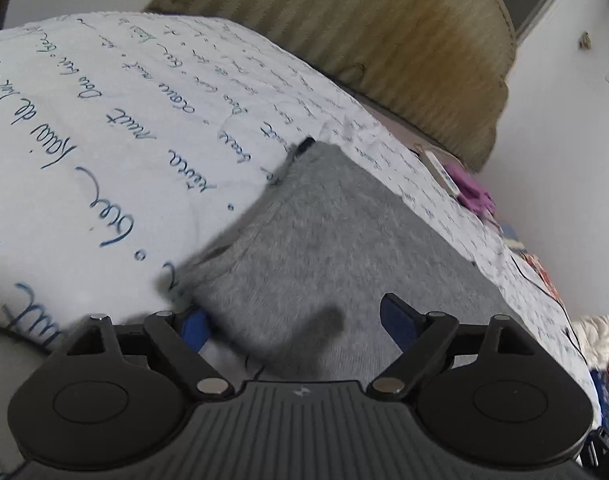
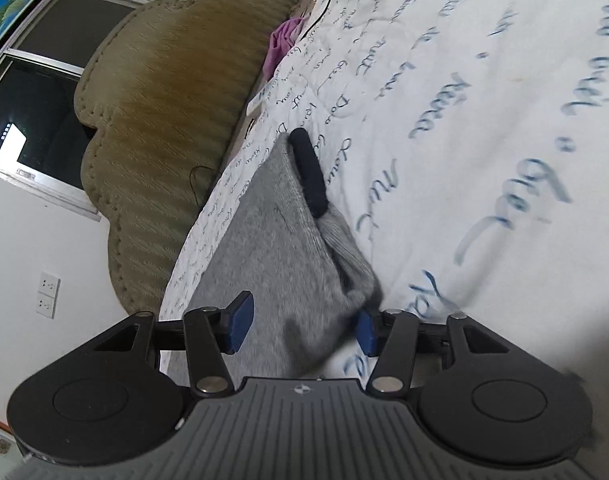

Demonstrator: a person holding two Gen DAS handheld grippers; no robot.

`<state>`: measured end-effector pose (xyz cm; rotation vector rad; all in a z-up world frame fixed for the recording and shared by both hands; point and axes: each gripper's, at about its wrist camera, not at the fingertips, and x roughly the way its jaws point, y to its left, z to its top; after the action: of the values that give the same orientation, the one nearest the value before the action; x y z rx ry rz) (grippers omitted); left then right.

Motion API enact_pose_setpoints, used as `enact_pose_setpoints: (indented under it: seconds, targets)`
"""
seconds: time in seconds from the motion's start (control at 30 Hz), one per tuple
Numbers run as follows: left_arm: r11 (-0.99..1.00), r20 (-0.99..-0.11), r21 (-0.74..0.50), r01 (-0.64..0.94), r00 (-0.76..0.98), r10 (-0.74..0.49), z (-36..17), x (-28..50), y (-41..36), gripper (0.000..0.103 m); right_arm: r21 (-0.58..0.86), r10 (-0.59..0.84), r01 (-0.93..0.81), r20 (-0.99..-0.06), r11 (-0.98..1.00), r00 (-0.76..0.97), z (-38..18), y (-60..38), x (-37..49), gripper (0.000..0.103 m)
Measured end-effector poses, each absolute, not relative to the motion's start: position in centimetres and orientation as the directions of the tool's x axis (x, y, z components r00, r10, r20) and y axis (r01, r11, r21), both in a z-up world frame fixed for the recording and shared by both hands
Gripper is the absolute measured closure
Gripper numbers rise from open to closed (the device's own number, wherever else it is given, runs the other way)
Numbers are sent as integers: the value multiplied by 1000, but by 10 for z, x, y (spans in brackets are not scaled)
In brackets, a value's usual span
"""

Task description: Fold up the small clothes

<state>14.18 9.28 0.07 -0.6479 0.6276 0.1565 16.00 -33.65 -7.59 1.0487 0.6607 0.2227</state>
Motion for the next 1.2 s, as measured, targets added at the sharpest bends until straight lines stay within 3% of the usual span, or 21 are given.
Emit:
enact_pose_setpoints:
  seconds: [0.1,0.23,0.33,0.57,0.67,0.73,0.8,0.83,0.87,0.97,1.1,1.2]
  targets:
    - [784,-574,-531,-321,817,-53,-2,148,93,8,844,443,124,-392,521,806,-75,-325,172,50]
    - [825,-583,-465,-320,812,-14,-2,156,85,8,836,397,114,-369,536,840,-76,-317,172,52]
    - [829,-582,-458,-321,813,-7,-2,158,85,8,794,331,128,-387,594,860,-77,-309,170,62]
    - [822,-576,-474,-314,817,-19,-2,158,90,8,737,319,127,-433,664,843,-72,-303,180,63]
    - [828,-568,-470,-305,823,-19,-4,159,90,9,720,316,127,-447,682,837,-77,-305,183,82]
    - [832,-560,-469,-297,828,-20,-5,159,91,10,728,317,130,-443,673,838,-81,-307,181,86]
    - [833,-571,-453,-318,821,3,-4,159,91,22,730,322,130,-445,671,835,-83,-308,180,88]
    - [829,-586,-435,-350,810,34,-3,159,91,45,725,322,128,-449,677,834,-83,-307,180,88]
    - [820,-601,-428,-380,797,56,-3,159,94,57,718,320,127,-452,684,832,-82,-306,180,88]
    - [776,-605,-498,-387,796,9,-6,160,111,71,711,318,124,-454,692,833,-82,-304,180,88]
    - [769,-622,-499,-399,783,2,-6,157,116,86,710,316,119,-449,694,836,-82,-304,179,88]
    - [710,-617,-578,-403,785,-57,-10,152,125,93,712,315,118,-446,692,838,-83,-304,178,89]
